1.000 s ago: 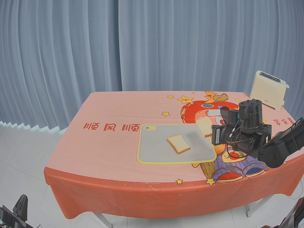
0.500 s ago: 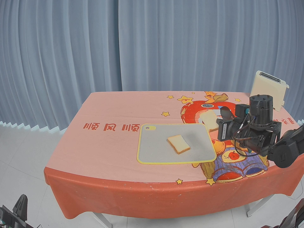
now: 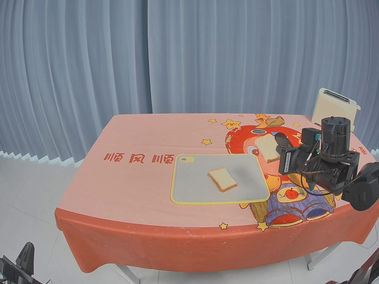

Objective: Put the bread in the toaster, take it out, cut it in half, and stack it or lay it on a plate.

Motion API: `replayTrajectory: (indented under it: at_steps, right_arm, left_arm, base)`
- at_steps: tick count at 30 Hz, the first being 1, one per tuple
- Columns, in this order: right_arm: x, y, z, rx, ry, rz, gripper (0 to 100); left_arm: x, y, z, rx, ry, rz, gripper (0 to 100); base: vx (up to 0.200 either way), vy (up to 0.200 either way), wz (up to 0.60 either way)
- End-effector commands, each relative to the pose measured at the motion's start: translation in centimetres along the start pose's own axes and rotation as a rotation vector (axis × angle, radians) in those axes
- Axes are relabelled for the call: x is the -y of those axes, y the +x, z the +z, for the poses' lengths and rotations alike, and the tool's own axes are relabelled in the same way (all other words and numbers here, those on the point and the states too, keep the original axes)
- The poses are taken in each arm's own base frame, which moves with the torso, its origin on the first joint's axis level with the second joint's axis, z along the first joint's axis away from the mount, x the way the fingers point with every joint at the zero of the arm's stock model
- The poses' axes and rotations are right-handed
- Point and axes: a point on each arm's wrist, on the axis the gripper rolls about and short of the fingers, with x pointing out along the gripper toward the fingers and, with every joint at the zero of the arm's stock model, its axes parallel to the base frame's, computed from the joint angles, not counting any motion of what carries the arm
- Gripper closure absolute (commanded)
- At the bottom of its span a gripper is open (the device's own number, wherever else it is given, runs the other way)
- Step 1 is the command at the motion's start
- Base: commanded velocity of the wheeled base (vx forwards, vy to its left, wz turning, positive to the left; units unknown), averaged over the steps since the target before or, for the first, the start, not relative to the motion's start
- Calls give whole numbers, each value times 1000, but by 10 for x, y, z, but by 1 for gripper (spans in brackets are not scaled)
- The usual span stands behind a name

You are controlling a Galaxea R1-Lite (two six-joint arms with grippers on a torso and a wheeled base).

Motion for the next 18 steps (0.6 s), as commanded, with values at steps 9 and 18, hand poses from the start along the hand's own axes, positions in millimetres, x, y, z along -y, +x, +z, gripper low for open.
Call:
replayTrajectory:
  at_steps: [9, 18]
  right_arm:
    - [2, -10, 8, 36, 11, 5, 100]
    - [2, -11, 6, 31, 10, 1, 100]
  left_arm:
    - [0, 1, -3, -12, -12, 4, 100]
    - [0, 1, -3, -12, -21, 5, 100]
  base:
    - [0, 0, 0]
    - [0, -200, 0]
